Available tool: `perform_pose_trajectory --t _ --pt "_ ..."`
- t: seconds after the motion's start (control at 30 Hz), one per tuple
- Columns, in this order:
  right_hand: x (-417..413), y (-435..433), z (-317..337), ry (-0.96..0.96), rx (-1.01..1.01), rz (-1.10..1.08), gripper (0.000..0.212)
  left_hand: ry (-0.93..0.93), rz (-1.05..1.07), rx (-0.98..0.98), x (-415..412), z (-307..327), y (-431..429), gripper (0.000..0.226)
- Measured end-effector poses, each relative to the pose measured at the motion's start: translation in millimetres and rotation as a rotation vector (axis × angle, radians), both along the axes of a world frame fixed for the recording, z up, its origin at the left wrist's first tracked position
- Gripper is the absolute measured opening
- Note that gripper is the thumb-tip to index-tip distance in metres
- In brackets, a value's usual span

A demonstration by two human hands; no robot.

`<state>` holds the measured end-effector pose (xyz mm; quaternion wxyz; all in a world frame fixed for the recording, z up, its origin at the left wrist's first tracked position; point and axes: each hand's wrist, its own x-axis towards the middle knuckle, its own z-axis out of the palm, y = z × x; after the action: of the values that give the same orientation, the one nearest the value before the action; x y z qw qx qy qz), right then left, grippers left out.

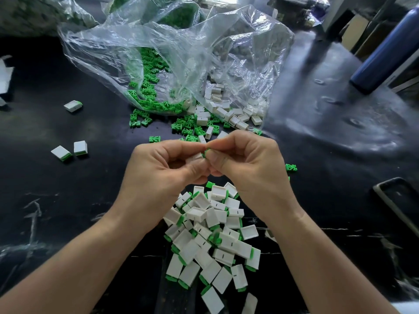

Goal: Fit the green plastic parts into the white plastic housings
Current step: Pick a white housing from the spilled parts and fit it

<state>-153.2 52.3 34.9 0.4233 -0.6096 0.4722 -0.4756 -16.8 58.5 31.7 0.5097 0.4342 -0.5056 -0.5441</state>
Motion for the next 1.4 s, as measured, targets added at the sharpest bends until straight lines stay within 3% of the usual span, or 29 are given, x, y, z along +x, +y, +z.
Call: perform_pose_trajectory --t 0.1,0.33,0.67,0.83,1.0,1.2,1.4 --pt "-1.1 0.4 3.9 -0.055 0.05 0.055 0.01 -0.046 0.026 -0.024 3.8 1.0 -1.0 0.021" --pt "-1.7 -1.8 3.2 -0.163 0.264 0.12 0.015 -0.245 0.056 -0.047 7.1 -5.5 -4.6 0.017" --pt "-6.2 -1.8 5.9 -0.131 0.179 0.095 0.018 -0.288 0.044 -0.157 3.6 -2.7 0.7 0.017" --pt "-7.8 -1.2 6.5 -0.151 0.24 0.139 0.007 -0.3 0.077 -0.254 5.0 -1.6 1.7 0.013" --pt "-7.1 -1.4 6.3 -0.157 0.388 0.175 0.036 -0.293 0.063 -0.326 5.5 -2.0 1.5 0.011" --pt "-0.9 1.5 8.5 -0.246 0.536 0.423 0.044 -0.104 0.001 -0.342 4.1 -1.1 1.2 0.012" --pt "1.2 3.3 6.7 -0.177 0.534 0.414 0.051 -0.083 -0.052 -0.37 3.2 -1.2 2.0 0.014"
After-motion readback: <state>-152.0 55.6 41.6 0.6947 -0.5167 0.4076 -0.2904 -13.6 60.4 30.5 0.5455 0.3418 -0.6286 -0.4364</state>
